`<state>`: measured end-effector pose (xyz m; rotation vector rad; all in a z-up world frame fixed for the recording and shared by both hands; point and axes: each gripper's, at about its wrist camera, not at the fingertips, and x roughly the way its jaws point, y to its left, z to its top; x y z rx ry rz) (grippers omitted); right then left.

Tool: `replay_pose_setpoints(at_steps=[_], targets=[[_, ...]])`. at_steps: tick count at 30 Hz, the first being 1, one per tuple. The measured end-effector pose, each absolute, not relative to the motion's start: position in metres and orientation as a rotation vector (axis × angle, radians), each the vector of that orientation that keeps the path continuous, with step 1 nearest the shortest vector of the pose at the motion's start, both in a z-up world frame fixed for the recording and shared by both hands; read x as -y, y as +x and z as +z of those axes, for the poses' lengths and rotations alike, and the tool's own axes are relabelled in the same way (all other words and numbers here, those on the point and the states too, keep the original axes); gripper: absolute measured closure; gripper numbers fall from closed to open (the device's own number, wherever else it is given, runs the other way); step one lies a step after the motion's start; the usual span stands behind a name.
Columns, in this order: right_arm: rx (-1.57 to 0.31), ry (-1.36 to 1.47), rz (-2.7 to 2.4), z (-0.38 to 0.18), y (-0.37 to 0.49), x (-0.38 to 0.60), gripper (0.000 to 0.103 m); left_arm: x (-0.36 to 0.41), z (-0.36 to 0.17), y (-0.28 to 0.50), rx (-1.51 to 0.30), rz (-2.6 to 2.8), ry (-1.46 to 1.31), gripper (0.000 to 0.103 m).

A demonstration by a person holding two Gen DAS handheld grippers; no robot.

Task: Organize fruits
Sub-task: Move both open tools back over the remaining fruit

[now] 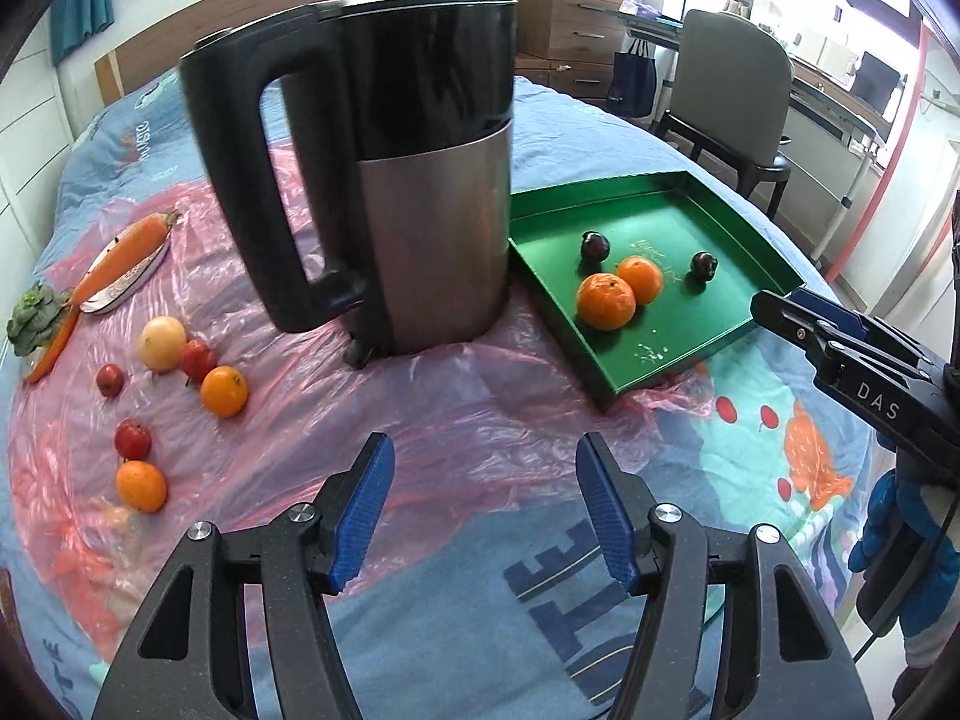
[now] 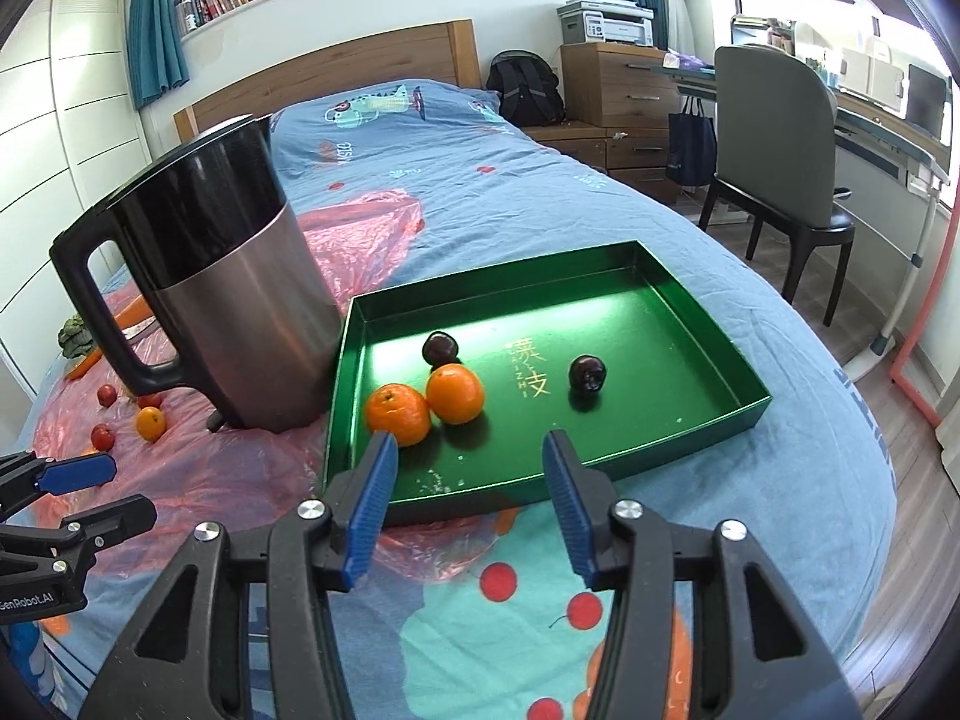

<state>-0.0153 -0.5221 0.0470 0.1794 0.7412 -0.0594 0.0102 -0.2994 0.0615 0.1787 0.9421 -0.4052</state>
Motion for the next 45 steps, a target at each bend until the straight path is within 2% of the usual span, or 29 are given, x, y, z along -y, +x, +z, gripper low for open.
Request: replay_pose_setpoints(at_steps=[4, 7, 14, 19, 45], targets=[[-0.754, 0.16, -0.02, 0.046, -0.019, 0.497, 0.032, 0.276, 0.058, 0.005, -0.942, -0.354, 0.164, 0.043], [-0.761, 0.144, 0.009, 0.045, -0.021, 0.477, 0.024, 0.258, 0.054, 0.002, -0.947, -0.315, 0.152, 0.043], [-0.776, 0.112, 0.076, 0.043, -0.023, 0.436, 0.021, 0.214, 0.045, -0.001, -0.958, -0.234, 0.119, 0.04], [-0.784, 0.088, 0.13, 0.042, -0.024, 0.408, 0.014, 0.187, 0.039, -0.003, -0.959, -0.186, 0.099, 0.04], [-0.861, -0.061, 0.437, 0.009, 0.017, 0.258, 0.014, 0.056, 0.003, 0.015, -0.944, 0.038, -0.06, 0.039]])
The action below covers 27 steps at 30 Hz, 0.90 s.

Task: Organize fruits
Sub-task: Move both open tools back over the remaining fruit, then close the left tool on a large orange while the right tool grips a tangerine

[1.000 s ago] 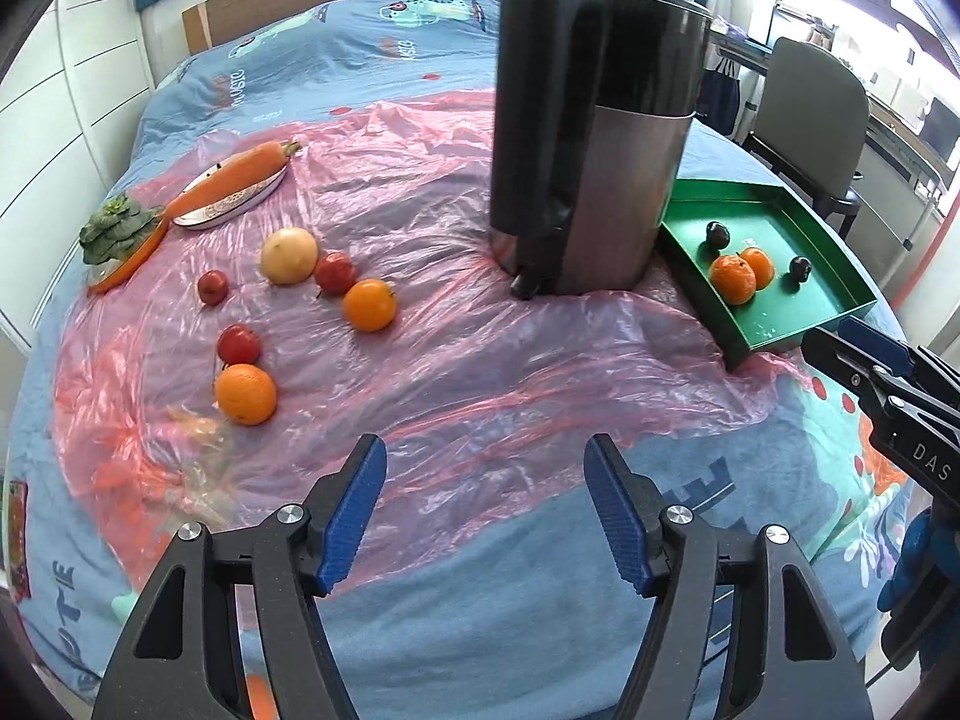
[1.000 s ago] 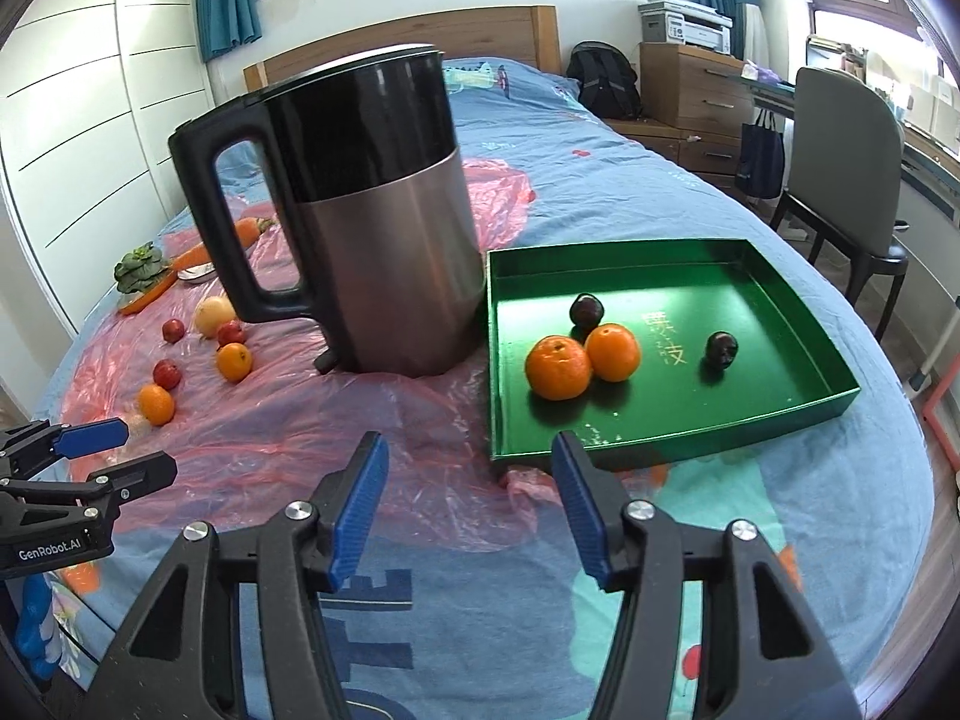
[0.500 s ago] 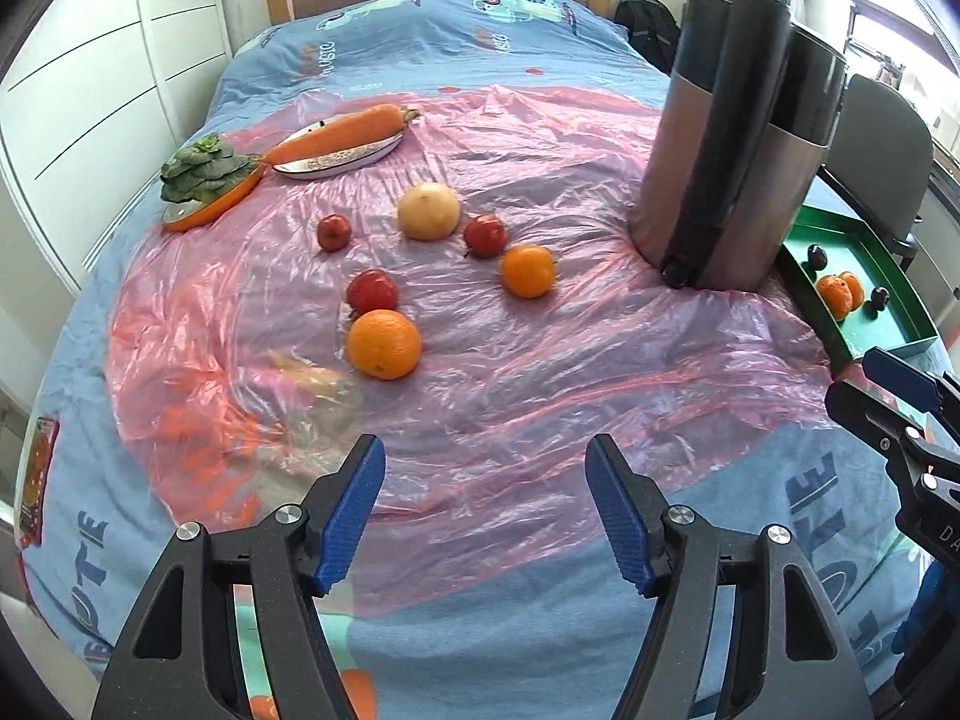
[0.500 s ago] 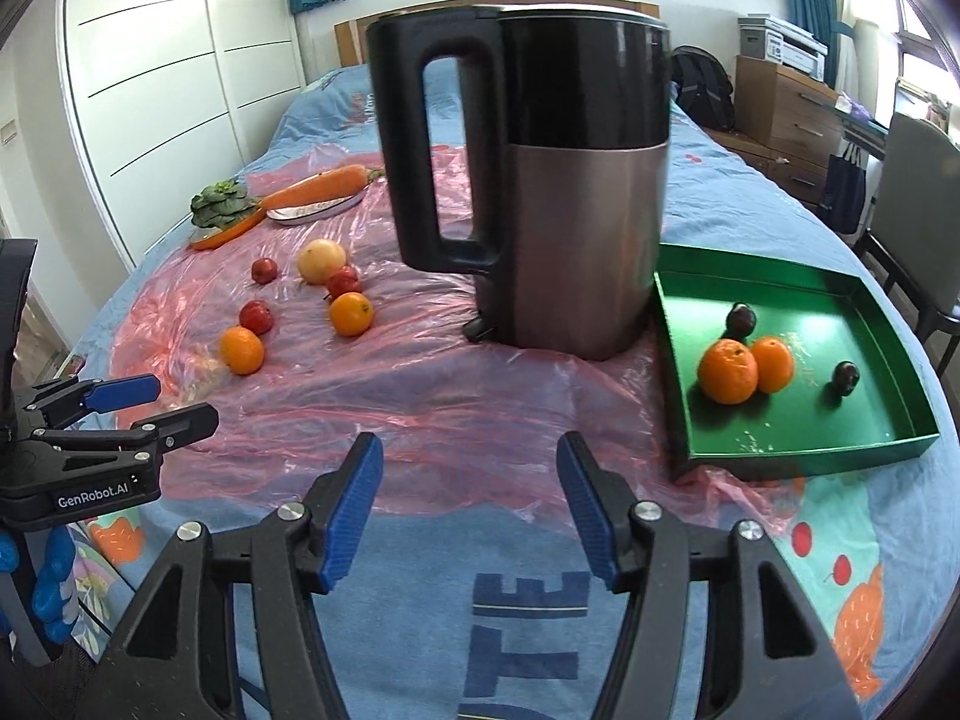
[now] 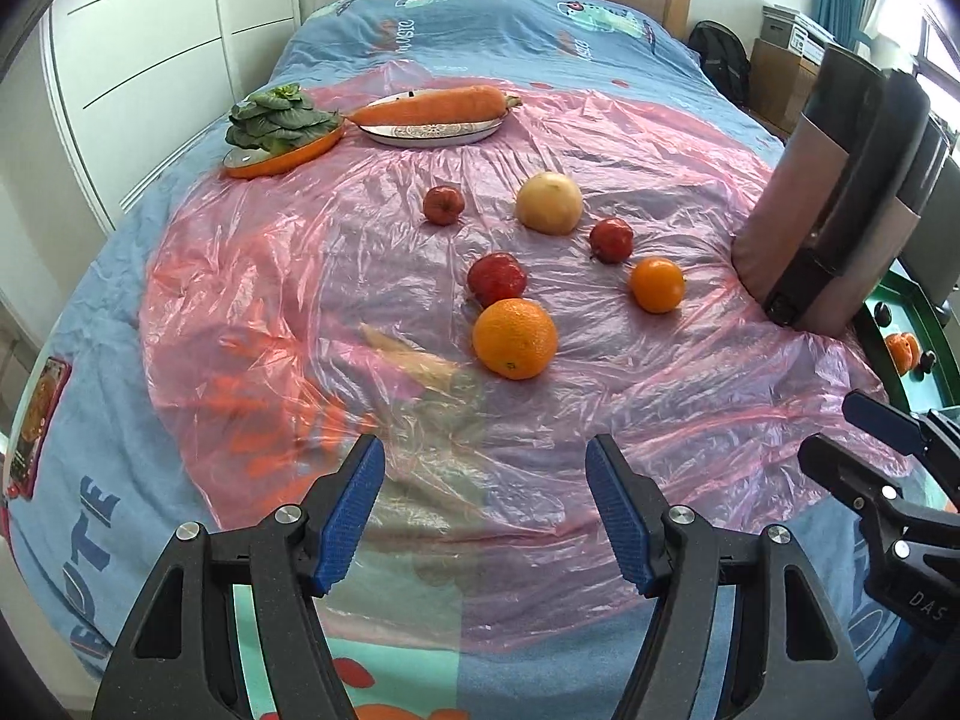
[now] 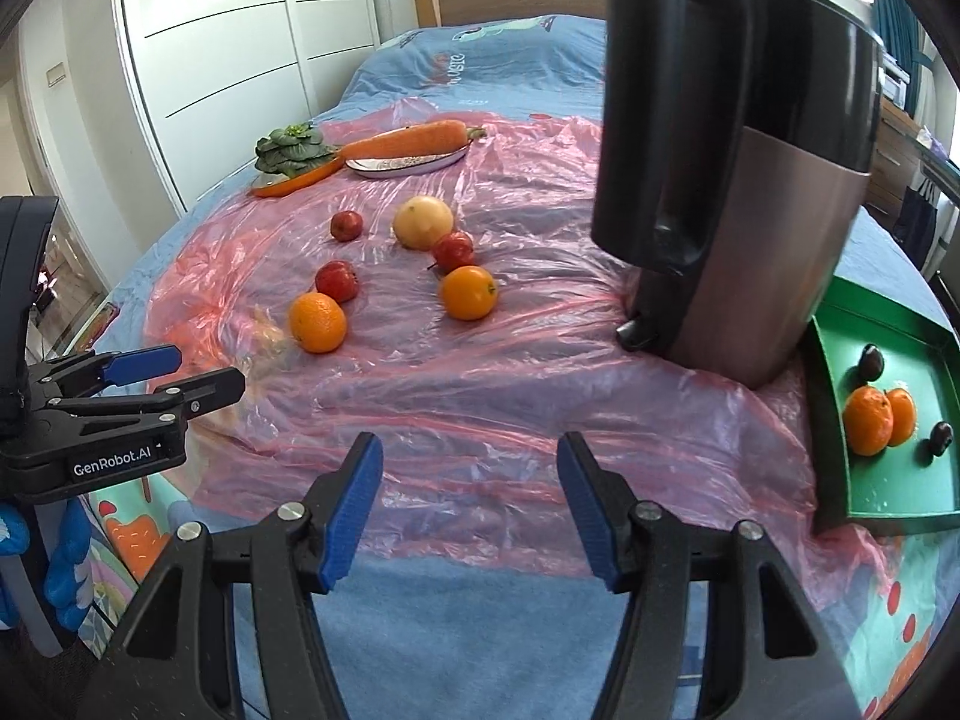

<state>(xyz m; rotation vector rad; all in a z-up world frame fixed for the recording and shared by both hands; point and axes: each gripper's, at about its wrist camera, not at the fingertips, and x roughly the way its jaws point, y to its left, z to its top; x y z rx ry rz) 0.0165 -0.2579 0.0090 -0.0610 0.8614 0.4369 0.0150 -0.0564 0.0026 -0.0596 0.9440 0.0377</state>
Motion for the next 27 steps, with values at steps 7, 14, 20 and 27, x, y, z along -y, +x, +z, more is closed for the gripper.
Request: replay_pose_setpoints(at_steps=[7, 14, 20, 27], targets=[[-0.84, -0.098, 0.486, 0.008, 0.055, 0.221, 0.014, 0.047, -0.005, 0.04, -0.937, 0.016, -0.079, 0.039], [-0.829, -0.157, 0.499, 0.001, 0.098, 0.195, 0.014, 0.055, -0.02, 0.063, -0.946, -0.031, -0.047, 0.039], [-0.84, -0.172, 0.487, -0.012, 0.126, 0.186, 0.014, 0.056, -0.029, 0.083, -0.946, -0.042, -0.043, 0.039], [-0.875, -0.171, 0.475, -0.033, 0.145, 0.189, 0.014, 0.06, -0.042, 0.097, -0.963, -0.045, -0.039, 0.039]])
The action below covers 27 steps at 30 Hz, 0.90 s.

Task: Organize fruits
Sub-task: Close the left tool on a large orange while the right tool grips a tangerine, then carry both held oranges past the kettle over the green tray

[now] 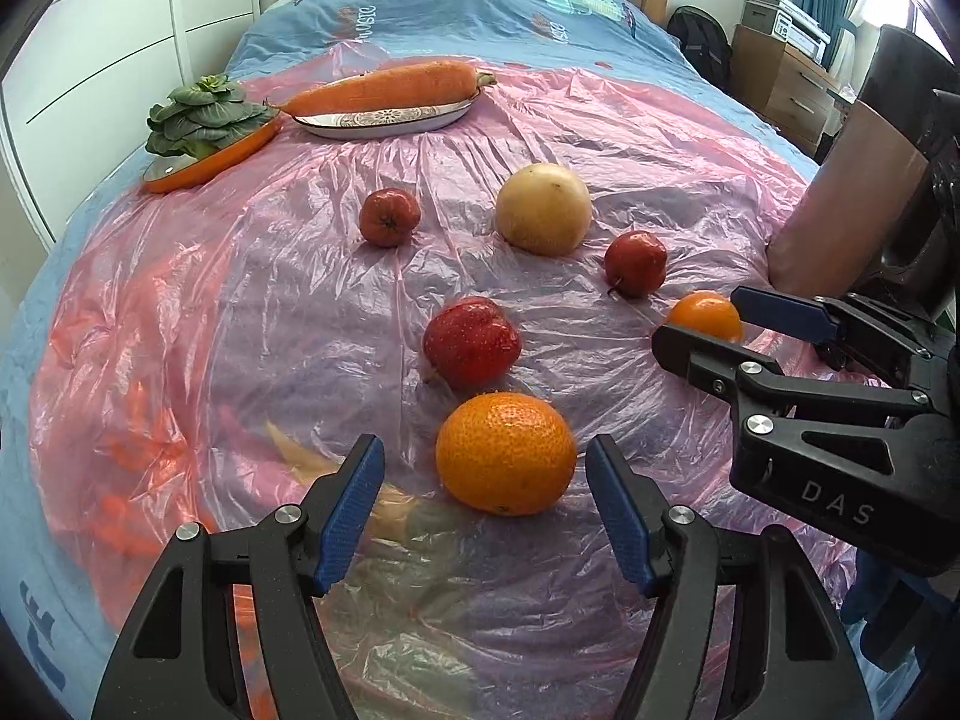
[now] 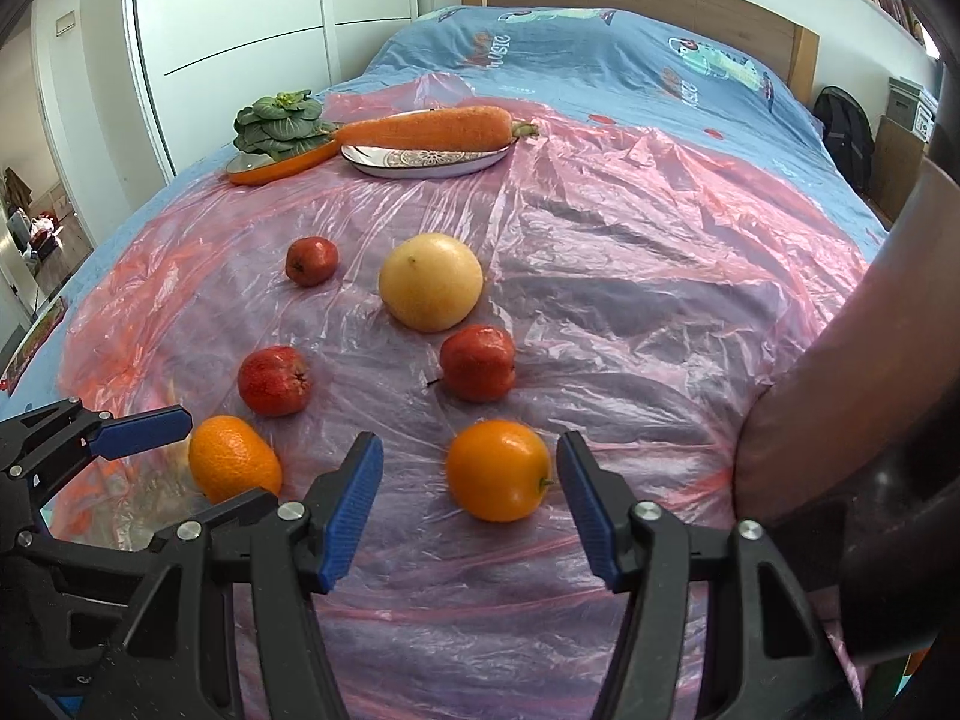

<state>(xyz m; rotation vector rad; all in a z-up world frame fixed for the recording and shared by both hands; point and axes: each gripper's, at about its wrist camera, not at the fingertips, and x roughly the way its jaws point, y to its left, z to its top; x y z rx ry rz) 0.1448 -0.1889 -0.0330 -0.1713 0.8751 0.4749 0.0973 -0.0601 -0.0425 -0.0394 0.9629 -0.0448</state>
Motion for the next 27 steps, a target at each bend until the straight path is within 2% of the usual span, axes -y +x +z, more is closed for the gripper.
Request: replay_pose_setpoints(at_steps=[4, 6, 8, 10, 14, 27], targets=[[-0.897, -0.17, 0.482, -0.044, 0.152, 0.189, 0.033, 0.062, -0.051, 0.098, -0.975, -0.043, -0.032, 0.04], [-0.906, -0.171, 0.488, -0.048, 0.153, 0.189, 0.038, 0.062, -0.053, 0.098, -0.975, -0.041, -0.022, 0.04], [-0.912, -0.171, 0.493, -0.052, 0.153, 0.19, 0.052, 0.063, -0.056, 0.1, -0.974, -0.038, -0.012, 0.042], [-0.915, -0.166, 0.5, -0.053, 0.153, 0.19, 0.061, 0.065, -0.057, 0.1, -0.972, -0.038, 0.0, 0.047], [-0.914, -0.167, 0.507, -0.055, 0.154, 0.19, 0.061, 0.068, -0.058, 0.101, -0.969, -0.044, 0.016, 0.063], [-0.861, -0.176, 0.526, -0.024, 0.14, 0.187, 0.061, 0.063, -0.039, 0.095, -0.962, -0.054, -0.012, 0.065]])
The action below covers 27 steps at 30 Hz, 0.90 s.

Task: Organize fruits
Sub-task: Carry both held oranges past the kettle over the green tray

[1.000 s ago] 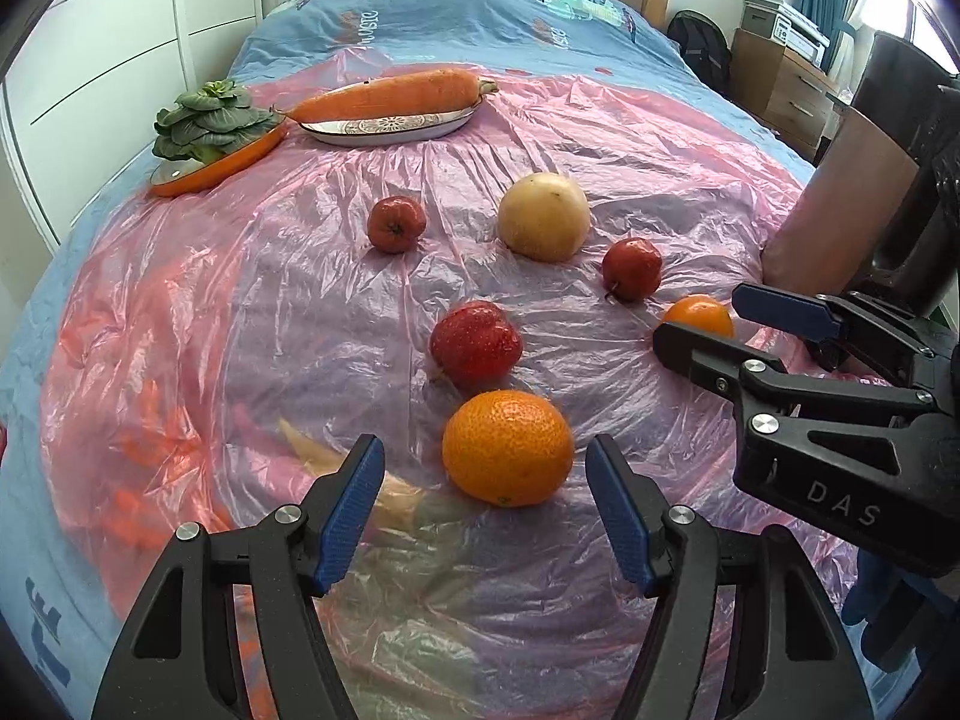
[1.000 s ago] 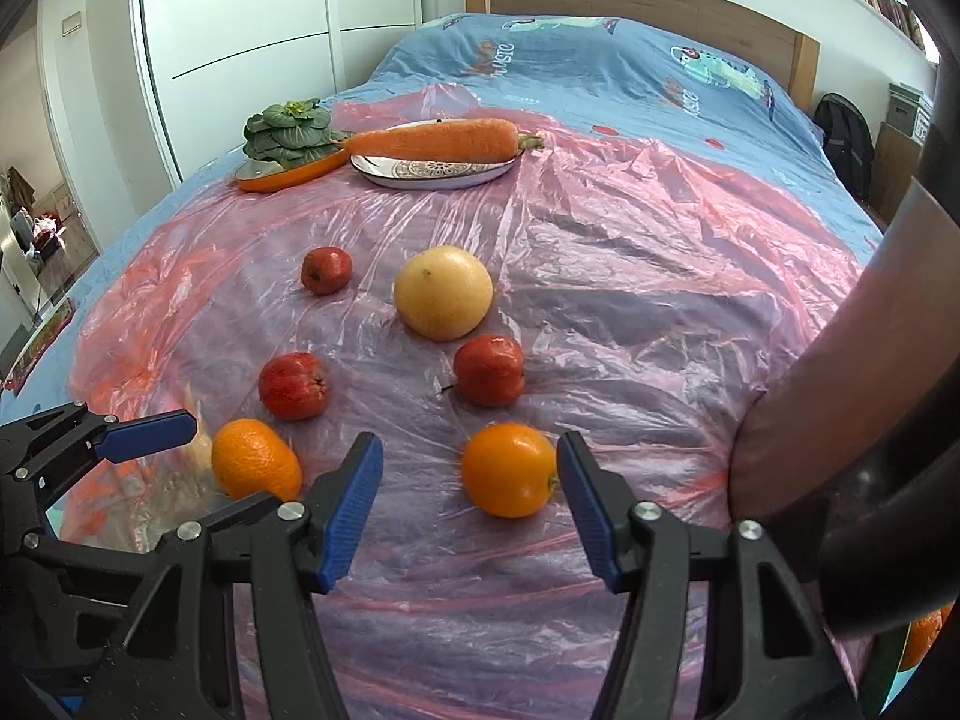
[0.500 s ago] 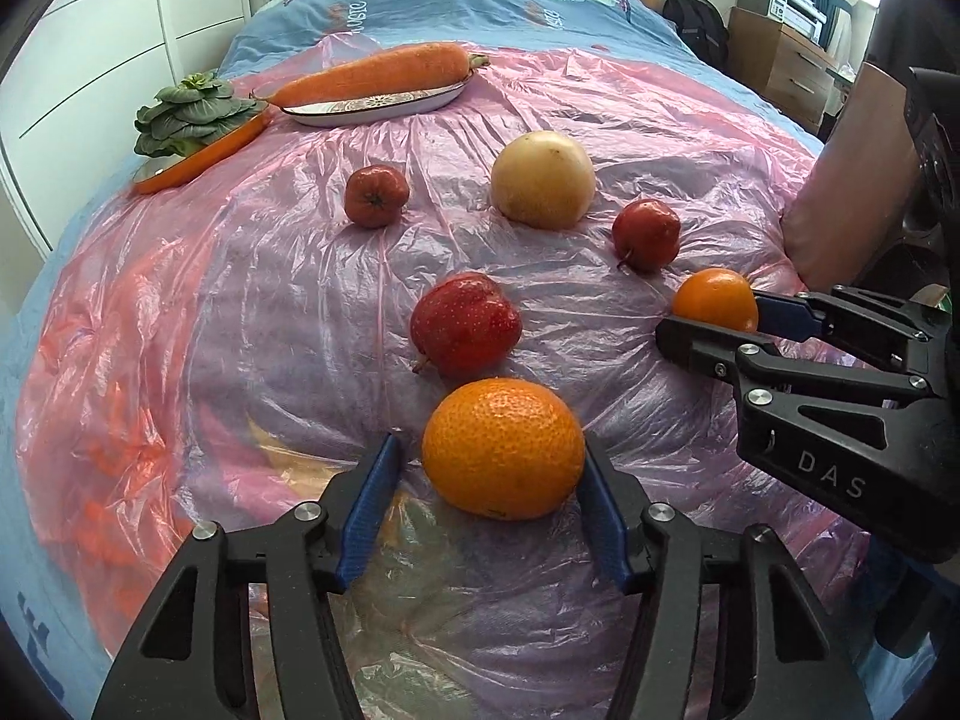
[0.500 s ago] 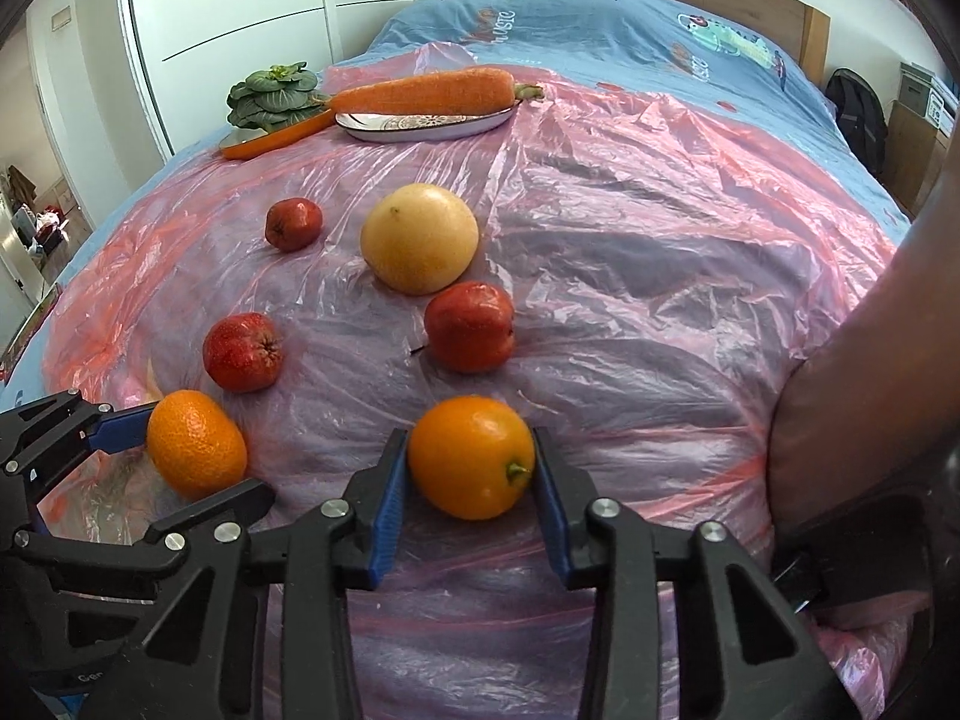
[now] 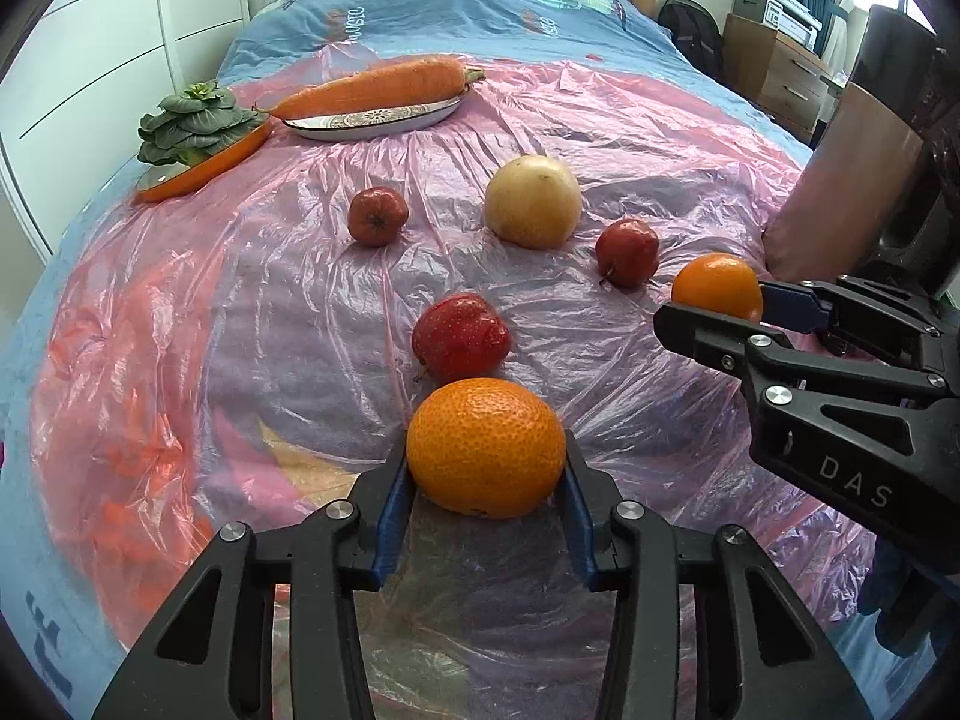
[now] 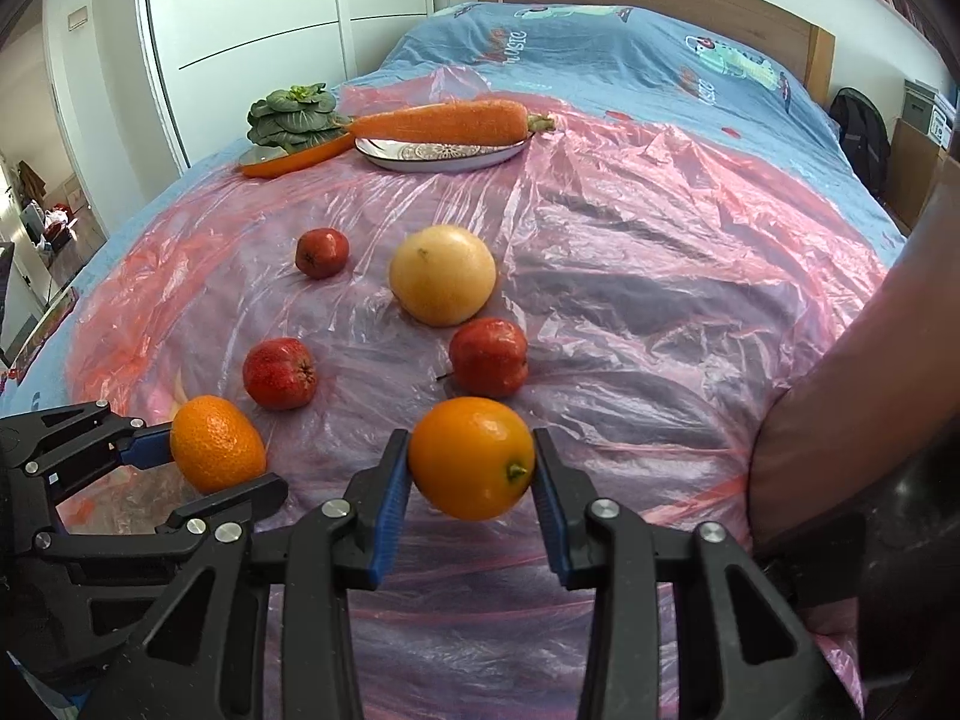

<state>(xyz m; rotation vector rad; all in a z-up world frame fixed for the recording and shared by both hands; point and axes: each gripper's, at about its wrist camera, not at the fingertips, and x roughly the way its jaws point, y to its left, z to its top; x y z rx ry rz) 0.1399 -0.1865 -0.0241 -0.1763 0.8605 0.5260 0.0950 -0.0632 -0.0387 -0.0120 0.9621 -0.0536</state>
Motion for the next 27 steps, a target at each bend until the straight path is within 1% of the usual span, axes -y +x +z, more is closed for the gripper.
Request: replay_pose_setpoints(at_steps=[15, 27], targets=[[-0.836, -0.143, 0.563, 0.019, 0.076, 0.195, 0.061, 0.051, 0.006, 0.056, -0.919, -0.066, -0.071, 0.065], [-0.847, -0.101, 0.499, 0.031, 0.029, 0.248, 0.061, 0.074, 0.03, 0.02, -0.928, -0.15, -0.085, 0.065]])
